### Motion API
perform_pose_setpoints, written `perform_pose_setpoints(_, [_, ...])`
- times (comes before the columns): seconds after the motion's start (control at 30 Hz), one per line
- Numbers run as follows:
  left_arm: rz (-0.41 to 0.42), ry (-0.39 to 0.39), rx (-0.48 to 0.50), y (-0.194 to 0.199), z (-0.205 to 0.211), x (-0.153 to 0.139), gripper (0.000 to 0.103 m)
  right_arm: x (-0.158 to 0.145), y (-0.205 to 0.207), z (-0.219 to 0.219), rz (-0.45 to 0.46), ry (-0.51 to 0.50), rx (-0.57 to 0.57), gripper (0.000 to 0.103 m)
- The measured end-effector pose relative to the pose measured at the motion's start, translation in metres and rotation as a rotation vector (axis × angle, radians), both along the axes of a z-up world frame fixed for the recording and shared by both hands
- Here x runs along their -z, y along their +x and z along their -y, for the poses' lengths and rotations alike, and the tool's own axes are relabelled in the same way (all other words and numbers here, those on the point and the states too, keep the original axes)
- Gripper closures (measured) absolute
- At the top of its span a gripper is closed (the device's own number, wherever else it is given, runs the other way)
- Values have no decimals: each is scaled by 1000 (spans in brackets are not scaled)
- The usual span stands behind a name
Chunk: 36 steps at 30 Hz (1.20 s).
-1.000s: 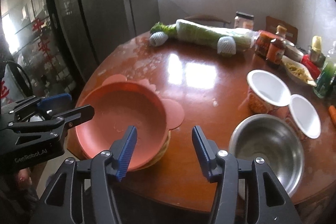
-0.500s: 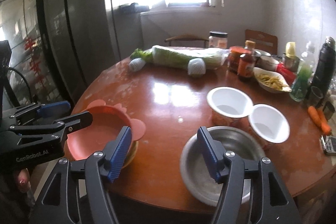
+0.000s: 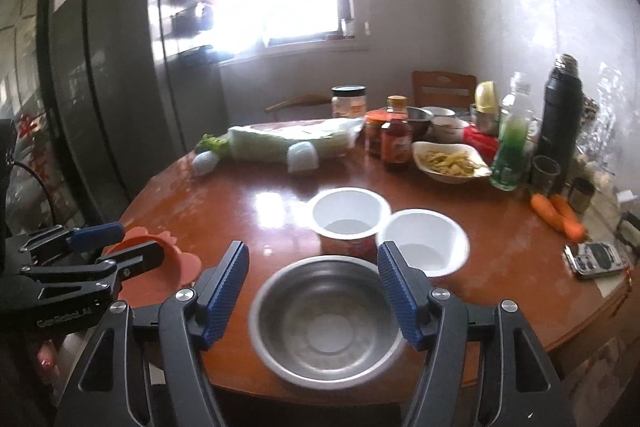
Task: Organize plates and bowls
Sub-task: 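Move the right gripper to the rim of the steel mixing bowl, then close the right gripper on the steel bowl's rim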
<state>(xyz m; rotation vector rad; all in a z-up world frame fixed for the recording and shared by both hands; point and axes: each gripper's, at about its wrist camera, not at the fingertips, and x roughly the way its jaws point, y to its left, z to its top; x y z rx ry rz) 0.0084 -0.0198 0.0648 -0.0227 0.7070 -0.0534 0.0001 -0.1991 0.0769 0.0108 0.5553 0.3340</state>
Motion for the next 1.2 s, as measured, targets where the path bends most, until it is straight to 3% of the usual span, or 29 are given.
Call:
perform_pose_setpoints(0.53, [-58,-4,50,26,42,21,40,16,7,48,-39,9,71,34])
perform_pose_setpoints(1.2, [-191,12,69,68,70,75,40,79,45,62,-196,-2,54,34])
